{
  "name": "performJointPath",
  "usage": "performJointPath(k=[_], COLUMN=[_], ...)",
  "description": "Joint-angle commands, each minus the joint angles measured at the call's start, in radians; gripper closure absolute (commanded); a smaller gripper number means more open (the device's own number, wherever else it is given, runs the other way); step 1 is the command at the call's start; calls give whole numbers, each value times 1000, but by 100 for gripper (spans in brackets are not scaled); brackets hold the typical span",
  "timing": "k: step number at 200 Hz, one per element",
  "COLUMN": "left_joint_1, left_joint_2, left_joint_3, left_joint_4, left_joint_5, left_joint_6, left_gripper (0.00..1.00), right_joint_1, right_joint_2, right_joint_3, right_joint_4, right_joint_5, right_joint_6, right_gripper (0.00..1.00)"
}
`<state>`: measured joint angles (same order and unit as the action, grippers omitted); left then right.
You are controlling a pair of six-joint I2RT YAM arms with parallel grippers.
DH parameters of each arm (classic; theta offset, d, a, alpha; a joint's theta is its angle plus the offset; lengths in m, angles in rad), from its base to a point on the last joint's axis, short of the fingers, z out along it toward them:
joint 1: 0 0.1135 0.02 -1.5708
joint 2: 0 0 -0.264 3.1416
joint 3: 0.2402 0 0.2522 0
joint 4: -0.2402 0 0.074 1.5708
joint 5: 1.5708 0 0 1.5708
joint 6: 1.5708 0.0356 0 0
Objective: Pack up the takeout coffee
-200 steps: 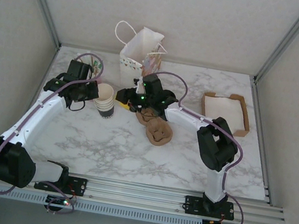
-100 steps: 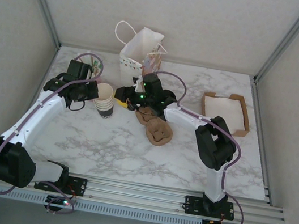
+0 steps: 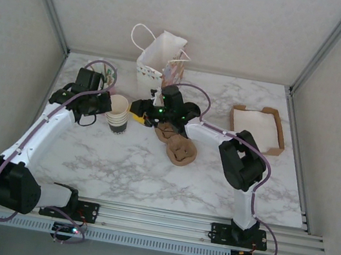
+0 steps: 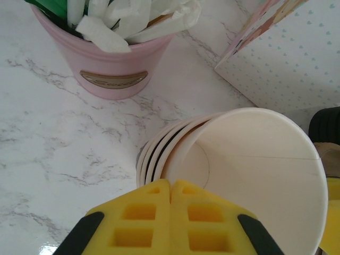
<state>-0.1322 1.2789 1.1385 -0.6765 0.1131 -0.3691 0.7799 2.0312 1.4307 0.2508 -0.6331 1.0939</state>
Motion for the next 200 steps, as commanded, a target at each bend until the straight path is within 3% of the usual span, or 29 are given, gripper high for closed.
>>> performJointPath(k=[1,138,200], left_joint_1=[13,51,53], left_joint_2=[-36,-56,-74], left_joint_3=[-13,-34,13], left_joint_4=[21,52,12], left_joint_5=[19,106,58], left_joint_6=[-2,-9,-1], left_gripper=[100,100,100], right_joint_1=[11,14,16], right_joint_2=[17,34,-26], right_joint_3=[-5,-7,16], right_joint_4=[23,-5,-89], right_joint_5=[-13,2,20], right_joint_6=[11,3,-55], right_gripper=[50,48,44])
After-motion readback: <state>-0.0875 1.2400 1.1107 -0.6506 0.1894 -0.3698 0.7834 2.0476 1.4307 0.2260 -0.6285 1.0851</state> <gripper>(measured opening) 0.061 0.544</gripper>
